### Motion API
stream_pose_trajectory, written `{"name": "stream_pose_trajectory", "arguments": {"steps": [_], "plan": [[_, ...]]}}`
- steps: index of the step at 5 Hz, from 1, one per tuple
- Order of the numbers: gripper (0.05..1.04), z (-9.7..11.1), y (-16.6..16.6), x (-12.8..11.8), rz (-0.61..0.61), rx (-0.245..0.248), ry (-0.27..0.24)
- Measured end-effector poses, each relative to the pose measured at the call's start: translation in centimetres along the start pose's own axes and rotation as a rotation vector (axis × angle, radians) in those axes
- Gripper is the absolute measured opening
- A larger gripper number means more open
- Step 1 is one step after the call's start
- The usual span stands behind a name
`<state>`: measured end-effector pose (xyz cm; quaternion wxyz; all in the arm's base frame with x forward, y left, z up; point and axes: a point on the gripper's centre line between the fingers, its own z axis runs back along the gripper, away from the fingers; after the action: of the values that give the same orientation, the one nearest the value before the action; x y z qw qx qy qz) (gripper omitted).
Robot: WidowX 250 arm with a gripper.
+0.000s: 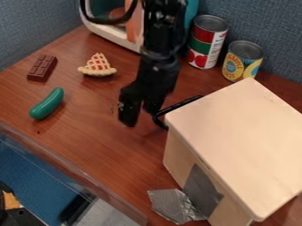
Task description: Close the drawer
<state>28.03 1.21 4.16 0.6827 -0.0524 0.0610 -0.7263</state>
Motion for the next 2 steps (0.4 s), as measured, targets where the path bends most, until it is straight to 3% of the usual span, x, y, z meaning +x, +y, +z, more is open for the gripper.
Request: {"name": "stream_pose_trajectory", "arguments": {"steps": [1, 2], "plan": [[0.999, 1.8, 1.8, -5.4, 0.285, 0.023, 0.136], [0.999, 4.8, 1.1, -10.3, 0.536, 0.001, 0.136]]}}
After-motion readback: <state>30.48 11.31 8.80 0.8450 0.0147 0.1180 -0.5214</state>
